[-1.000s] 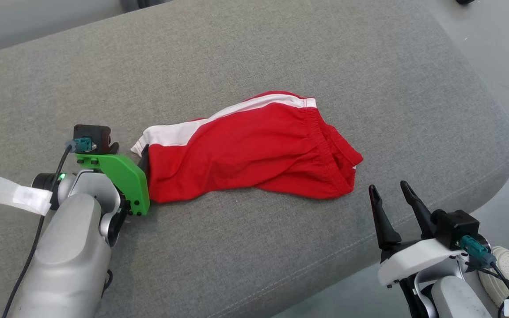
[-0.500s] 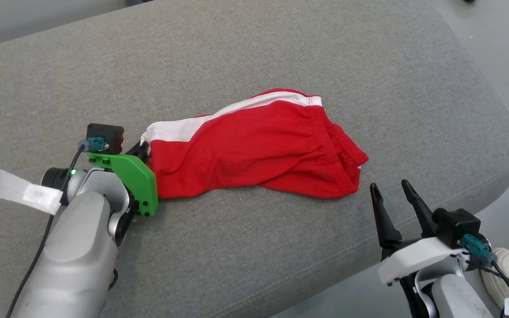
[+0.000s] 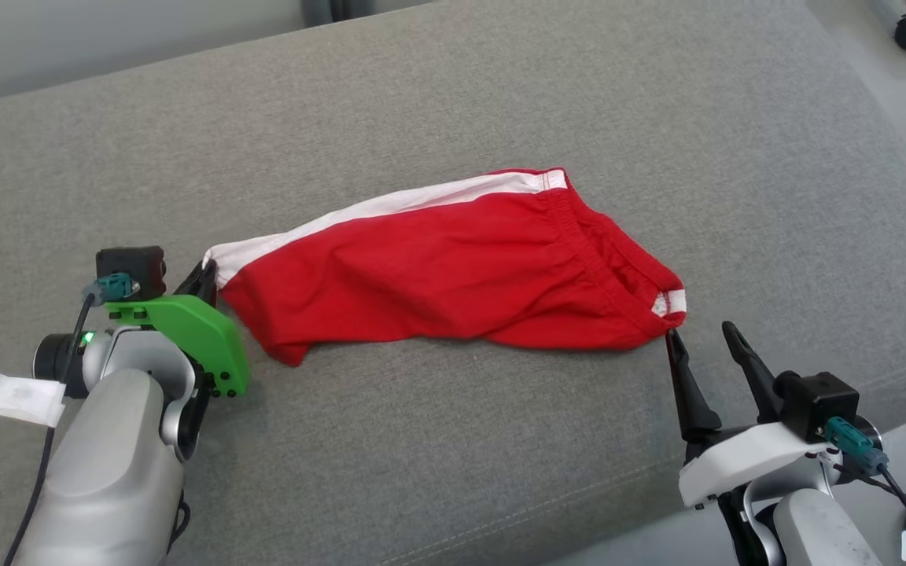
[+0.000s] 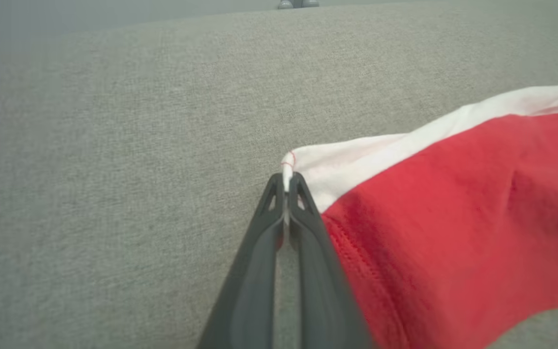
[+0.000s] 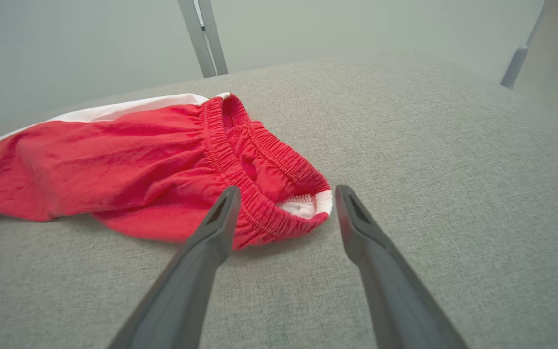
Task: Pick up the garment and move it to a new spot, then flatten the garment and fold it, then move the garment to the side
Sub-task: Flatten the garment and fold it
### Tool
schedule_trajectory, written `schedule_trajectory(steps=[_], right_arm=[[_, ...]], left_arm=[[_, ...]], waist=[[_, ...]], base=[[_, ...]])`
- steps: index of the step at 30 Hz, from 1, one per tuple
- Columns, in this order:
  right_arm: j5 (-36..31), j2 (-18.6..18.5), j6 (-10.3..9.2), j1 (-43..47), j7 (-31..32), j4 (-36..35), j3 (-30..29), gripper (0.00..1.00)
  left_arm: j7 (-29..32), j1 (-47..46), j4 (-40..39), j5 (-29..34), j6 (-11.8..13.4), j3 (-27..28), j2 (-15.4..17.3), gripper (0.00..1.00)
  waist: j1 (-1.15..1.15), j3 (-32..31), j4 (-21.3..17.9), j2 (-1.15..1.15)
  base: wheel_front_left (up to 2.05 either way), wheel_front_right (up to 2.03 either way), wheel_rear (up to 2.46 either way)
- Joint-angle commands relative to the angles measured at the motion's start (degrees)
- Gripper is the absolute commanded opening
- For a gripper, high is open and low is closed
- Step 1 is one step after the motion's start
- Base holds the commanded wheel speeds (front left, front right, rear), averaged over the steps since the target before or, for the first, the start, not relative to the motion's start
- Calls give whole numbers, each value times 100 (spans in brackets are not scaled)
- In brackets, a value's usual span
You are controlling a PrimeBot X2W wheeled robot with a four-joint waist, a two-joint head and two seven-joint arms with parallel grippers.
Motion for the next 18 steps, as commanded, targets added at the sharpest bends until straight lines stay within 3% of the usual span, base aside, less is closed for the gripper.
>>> schedule_trajectory(steps=[1,7,8,9,14,18], right_arm=[[-24,-7,0,39,27,-9,-3,100],[-45,-8,0,87,91,-27,46,100],[-43,-8,0,90,98,-34,46,100],[-45,-9,0,98,109,-38,45,100],[-96,-8,0,191,174,-70,-33,100],[-148,-7,0,262,221,-136,-124,100]], left_arm=[[5,105,-65,-46,54,39,91,0],[46,317,-284,-31,132,4,193,0],[31,332,-323,-9,126,-20,194,83],[9,347,-340,-16,120,-30,181,100],[-245,452,-420,-68,163,-35,41,100],[-811,674,-597,-156,234,66,-75,100]], waist=[[0,-159,192,0],[0,-278,344,0],[0,-292,355,0],[0,-311,368,0],[0,-458,455,0],[0,-625,580,0]], base=[[0,0,0],[0,0,0],[0,0,0],[0,0,0],[0,0,0],[0,0,0]])
